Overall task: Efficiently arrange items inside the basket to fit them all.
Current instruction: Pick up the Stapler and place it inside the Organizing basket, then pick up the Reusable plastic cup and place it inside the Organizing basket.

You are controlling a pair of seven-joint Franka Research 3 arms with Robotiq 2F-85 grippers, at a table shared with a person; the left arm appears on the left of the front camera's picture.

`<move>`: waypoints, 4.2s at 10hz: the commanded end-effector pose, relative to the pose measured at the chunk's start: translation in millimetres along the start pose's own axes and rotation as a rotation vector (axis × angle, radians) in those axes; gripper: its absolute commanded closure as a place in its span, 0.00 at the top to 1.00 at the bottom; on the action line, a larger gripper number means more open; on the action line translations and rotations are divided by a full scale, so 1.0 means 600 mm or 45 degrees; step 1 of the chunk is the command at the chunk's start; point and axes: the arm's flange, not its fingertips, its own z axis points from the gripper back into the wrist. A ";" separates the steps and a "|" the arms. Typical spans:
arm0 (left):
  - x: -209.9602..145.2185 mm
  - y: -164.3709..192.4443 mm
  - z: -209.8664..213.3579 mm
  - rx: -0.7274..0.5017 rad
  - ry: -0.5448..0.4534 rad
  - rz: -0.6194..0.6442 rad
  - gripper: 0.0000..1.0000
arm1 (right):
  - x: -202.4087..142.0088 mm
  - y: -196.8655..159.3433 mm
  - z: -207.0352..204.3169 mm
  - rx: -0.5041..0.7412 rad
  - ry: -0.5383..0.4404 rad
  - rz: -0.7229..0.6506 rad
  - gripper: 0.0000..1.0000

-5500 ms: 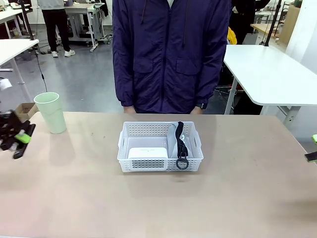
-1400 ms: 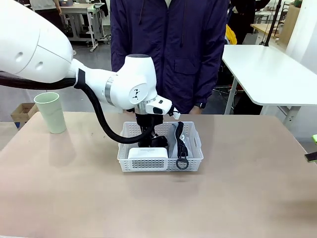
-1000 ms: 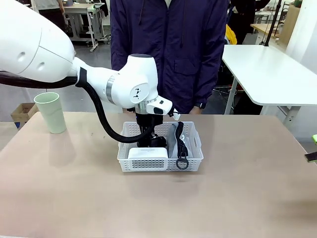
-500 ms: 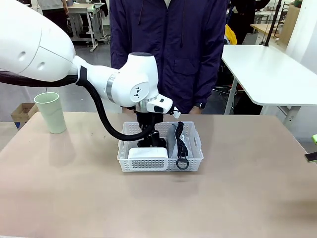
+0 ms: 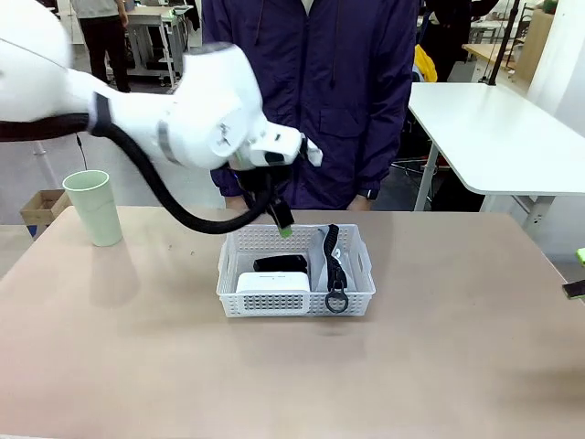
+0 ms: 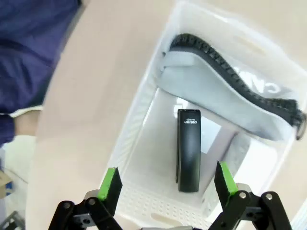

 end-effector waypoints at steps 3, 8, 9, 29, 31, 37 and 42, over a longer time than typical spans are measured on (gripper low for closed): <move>-0.232 0.049 0.160 -0.310 -0.310 0.205 1.00 | -0.004 0.000 0.003 -0.004 0.012 0.021 1.00; -0.614 0.126 0.227 -0.972 -0.847 0.948 1.00 | -0.004 0.000 0.003 -0.004 0.012 0.021 1.00; -0.673 0.116 0.231 -1.042 -0.970 1.079 1.00 | -0.004 0.000 0.003 -0.004 0.012 0.021 1.00; -0.763 0.095 0.223 -1.154 -1.125 1.299 1.00 | -0.004 0.000 0.003 -0.004 0.012 0.021 1.00; -0.763 0.095 0.223 -1.154 -1.125 1.299 1.00 | -0.004 0.000 0.003 -0.004 0.012 0.021 1.00; -0.763 0.095 0.223 -1.154 -1.125 1.299 1.00 | -0.004 0.000 0.003 -0.004 0.012 0.021 1.00; -0.707 0.095 0.233 -0.526 -0.968 0.918 1.00 | -0.004 0.000 0.003 -0.004 0.012 0.021 1.00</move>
